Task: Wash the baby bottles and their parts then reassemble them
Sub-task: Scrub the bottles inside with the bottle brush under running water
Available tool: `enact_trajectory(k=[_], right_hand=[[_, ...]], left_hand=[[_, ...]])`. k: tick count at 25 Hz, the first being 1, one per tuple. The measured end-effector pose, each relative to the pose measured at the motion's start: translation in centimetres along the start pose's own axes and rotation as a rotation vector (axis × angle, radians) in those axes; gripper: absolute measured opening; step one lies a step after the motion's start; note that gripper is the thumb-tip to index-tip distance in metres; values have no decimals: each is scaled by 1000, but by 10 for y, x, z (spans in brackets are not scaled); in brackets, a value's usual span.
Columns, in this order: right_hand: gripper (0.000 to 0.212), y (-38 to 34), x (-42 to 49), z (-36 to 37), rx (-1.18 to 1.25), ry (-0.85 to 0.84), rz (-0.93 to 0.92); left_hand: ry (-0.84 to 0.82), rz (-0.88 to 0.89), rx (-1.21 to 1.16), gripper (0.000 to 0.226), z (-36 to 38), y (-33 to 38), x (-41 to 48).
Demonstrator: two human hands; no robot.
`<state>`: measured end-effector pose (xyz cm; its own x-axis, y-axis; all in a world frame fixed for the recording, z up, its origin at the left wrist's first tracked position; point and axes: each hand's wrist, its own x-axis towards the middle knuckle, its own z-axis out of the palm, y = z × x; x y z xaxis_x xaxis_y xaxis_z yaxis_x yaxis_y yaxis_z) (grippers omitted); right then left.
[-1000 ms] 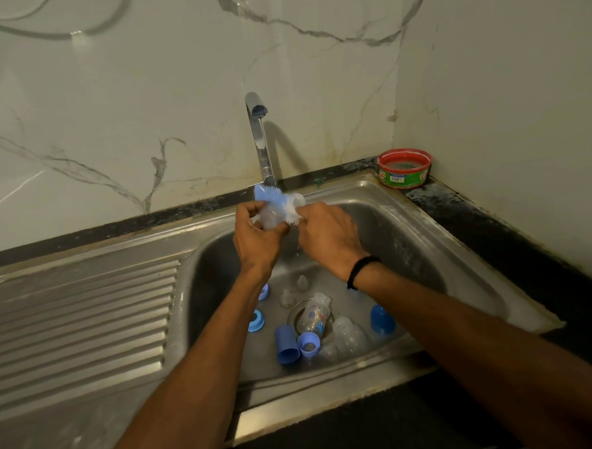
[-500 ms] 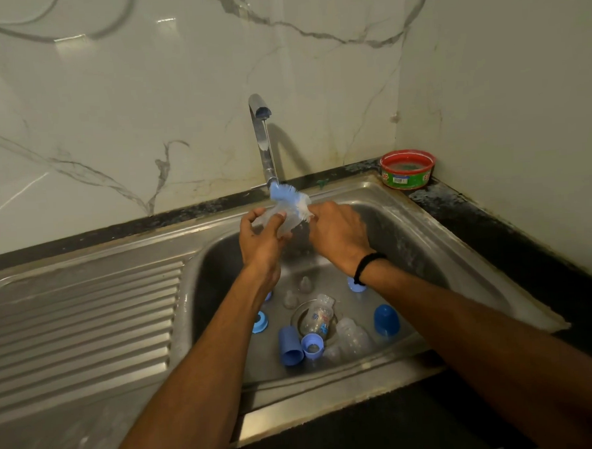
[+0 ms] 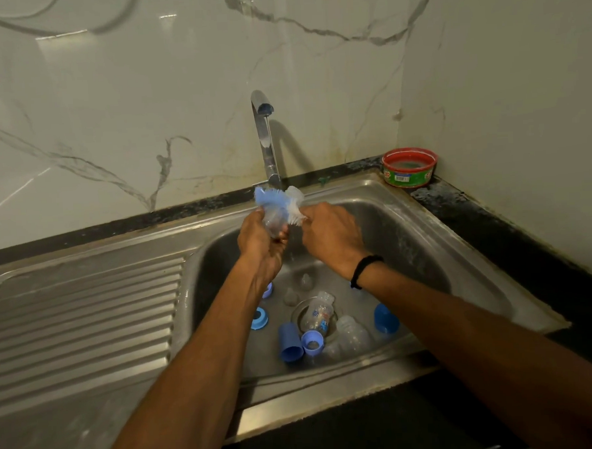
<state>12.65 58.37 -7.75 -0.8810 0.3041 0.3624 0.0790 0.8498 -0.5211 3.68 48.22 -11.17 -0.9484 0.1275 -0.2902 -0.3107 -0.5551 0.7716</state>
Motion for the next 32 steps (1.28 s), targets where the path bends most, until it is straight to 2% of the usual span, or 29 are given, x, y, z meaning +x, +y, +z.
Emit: enact_trajectory(k=[2,5,7,10,13,16,18,20,22,24,26,30,32], right_hand=[[20,0,-1,1,6,29,11],[18,-5,-3,2,14,-24,-21],[19,1,2,3,3,20,21],[21,0,2,3,4,-9,28],[18,2,0,3,-8,35,31],[17,-5,-2,4,-24,-36,-12],[16,-1,-1,6,1,19,-18],[17,-5,-5,5,-8,-22,-60],[17,-9,-5,3,-32,-28,-77],[17,-6,-5,2,-56,43,-74],[18,-9,-6,0,-86,-22,-66],[20,-6,-7,-1,-81,26,-57],[19,-11,-9,-1,-98,-55,-66]], left_hand=[[-26,-24,-37,34,0,0,1],[-85,-44,-106,40,-3,4,-2],[-107,-34,-49,37,-4,4,-2],[-93,16,36,36,-4,3,-2],[-75,29,105,36,-1,2,-2],[-39,63,152,37,-1,3,-2],[17,79,187,34,0,0,1],[86,91,182,38,0,1,2],[81,83,174,44,1,2,5],[56,59,191,47,2,1,5],[68,56,176,50,-2,2,5],[65,33,161,40,-1,-1,7],[89,32,125,40,-2,1,8]])
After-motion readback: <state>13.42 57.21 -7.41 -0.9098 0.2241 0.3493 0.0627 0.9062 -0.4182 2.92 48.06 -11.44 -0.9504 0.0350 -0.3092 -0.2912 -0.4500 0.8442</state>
